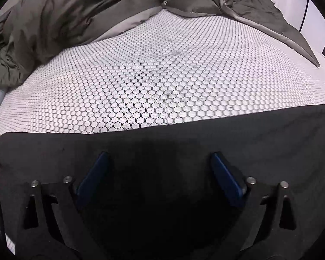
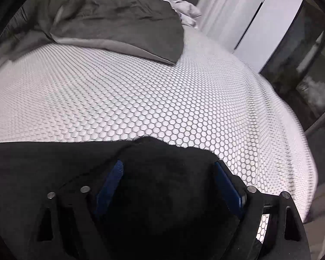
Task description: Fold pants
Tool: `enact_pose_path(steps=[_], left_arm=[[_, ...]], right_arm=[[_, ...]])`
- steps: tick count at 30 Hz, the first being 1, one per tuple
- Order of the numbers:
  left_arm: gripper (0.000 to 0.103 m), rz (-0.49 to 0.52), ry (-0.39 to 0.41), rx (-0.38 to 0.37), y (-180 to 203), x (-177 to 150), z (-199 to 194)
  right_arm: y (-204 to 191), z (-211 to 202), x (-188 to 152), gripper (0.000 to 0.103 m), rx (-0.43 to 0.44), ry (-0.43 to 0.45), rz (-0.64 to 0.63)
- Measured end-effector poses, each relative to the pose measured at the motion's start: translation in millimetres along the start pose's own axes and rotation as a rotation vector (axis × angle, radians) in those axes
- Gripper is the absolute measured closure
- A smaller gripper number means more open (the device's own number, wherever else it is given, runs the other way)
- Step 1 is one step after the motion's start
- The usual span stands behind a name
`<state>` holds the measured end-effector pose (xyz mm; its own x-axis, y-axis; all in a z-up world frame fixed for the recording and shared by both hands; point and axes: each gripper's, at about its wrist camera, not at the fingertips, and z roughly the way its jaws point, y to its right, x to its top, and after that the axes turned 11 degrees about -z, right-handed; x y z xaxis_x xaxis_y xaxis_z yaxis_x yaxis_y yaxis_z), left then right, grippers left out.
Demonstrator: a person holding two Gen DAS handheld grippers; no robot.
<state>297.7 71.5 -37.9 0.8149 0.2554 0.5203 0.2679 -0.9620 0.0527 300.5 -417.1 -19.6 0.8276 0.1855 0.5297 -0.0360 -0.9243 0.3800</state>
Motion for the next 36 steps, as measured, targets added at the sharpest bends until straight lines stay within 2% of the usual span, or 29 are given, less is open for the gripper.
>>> enact_pose_path(steps=[3, 6, 7, 9, 10, 12, 14, 15, 18, 19, 20, 23, 26, 29, 32, 36], left_arm=[[0.013, 0.024, 0.037, -0.106, 13, -4, -29], [0.012, 0.096, 0.037, -0.225, 40, -23, -50], [0.012, 0.14, 0.022, -0.254, 52, -32, -51], [0.012, 0.187, -0.02, -0.261, 67, -44, -43], [0.012, 0.194, -0.044, -0.238, 74, -48, -37], [0.011, 0.192, -0.073, -0.202, 71, -54, -30], [0.011, 0.192, -0.057, -0.19, 61, -59, -36], [0.011, 0.193, -0.044, -0.161, 54, -58, -39], [0.011, 0.146, 0.002, -0.06, 21, -57, -49], [0.011, 0.129, 0.002, -0.081, 10, -61, -54], [0.011, 0.126, -0.002, -0.108, 3, -65, -60], [0.011, 0.148, -0.007, -0.174, -14, -87, -77], [0.01, 0.185, -0.017, -0.164, -30, -109, -78], [0.009, 0.18, -0.007, -0.151, -69, -116, -82], [0.008, 0.148, 0.008, -0.078, -117, -114, -84], [0.006, -0.006, 0.011, -0.05, -184, -103, -79]], right_arm=[[0, -37, -5, 0.017, 0.05, 0.083, -0.006], [-13, -62, -25, 0.017, 0.171, 0.103, -0.06], [-21, -59, -27, 0.017, 0.189, 0.102, -0.084], [-38, -46, -35, 0.017, 0.237, 0.077, -0.162], [-43, -39, -43, 0.017, 0.236, 0.051, -0.2], [-47, -28, -54, 0.018, 0.18, 0.0, -0.232], [-34, -28, -54, 0.021, 0.193, 0.005, -0.19], [-30, -30, -56, 0.024, 0.195, 0.0, -0.186], [-49, -46, -66, 0.022, 0.082, 0.001, -0.272], [-54, -54, -66, 0.022, 0.062, 0.009, -0.296], [-62, -64, -67, 0.022, 0.079, 0.035, -0.313], [-84, -95, -69, 0.017, 0.233, 0.12, -0.328], [-117, -103, -79, 0.017, 0.328, 0.135, -0.416], [-132, -98, -95, 0.017, 0.293, 0.108, -0.482], [-121, -95, -96, 0.015, 0.318, 0.095, -0.432], [-98, -85, -94, 0.012, 0.308, 0.075, -0.385]])
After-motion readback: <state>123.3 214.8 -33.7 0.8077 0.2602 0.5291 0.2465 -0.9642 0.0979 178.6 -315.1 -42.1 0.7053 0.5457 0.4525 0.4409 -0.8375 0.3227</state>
